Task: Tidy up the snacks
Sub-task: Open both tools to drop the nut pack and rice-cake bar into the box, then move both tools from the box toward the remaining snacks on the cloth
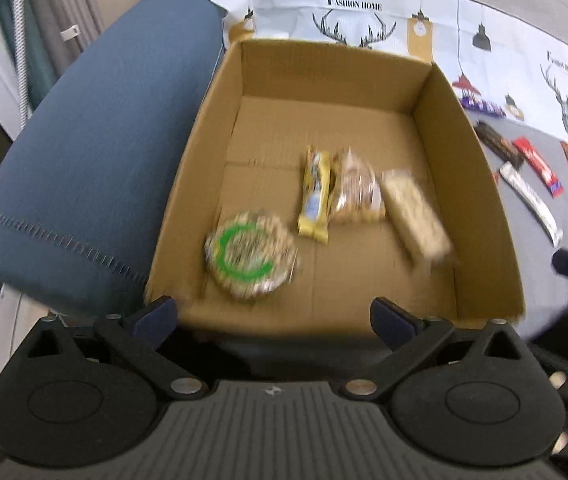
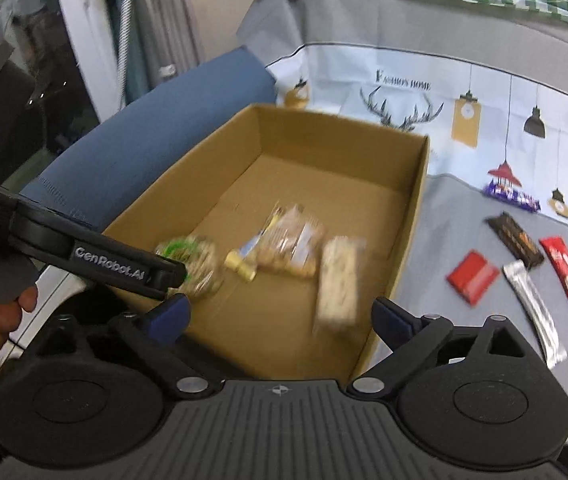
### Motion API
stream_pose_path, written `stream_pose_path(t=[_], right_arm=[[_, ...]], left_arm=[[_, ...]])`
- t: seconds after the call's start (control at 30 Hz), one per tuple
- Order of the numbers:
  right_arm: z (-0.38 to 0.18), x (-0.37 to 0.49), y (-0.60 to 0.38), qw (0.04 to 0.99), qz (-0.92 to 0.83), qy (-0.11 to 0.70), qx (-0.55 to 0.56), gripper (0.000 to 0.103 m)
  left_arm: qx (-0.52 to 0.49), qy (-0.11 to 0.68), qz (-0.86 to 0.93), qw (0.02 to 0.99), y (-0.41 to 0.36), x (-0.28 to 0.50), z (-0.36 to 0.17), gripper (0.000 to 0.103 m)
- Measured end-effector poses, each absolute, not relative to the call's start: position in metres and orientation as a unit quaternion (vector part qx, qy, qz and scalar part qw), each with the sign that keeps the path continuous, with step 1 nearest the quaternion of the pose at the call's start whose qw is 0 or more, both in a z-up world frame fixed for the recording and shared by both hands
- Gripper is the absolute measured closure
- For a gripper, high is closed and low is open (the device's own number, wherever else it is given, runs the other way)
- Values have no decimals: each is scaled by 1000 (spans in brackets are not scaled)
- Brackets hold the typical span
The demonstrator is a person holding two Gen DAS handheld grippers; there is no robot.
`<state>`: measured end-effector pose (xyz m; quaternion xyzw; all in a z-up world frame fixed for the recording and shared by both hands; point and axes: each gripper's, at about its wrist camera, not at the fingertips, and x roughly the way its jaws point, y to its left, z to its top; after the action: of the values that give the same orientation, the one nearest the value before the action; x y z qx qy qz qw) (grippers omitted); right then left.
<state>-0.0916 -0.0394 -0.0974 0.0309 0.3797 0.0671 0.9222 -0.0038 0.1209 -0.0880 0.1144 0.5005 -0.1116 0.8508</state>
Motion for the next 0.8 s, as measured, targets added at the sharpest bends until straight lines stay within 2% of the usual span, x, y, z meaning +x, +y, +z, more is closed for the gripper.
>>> stream_pose_path(t=[0.4, 0.8], right_arm=[[-61, -166, -25, 948, 59, 312, -3, 2], [-43, -216, -38, 965, 32, 259, 10, 2]], left_arm=[[43, 449, -94, 888, 133, -71, -52, 0], [78, 405, -110, 905, 116, -119, -31, 0]])
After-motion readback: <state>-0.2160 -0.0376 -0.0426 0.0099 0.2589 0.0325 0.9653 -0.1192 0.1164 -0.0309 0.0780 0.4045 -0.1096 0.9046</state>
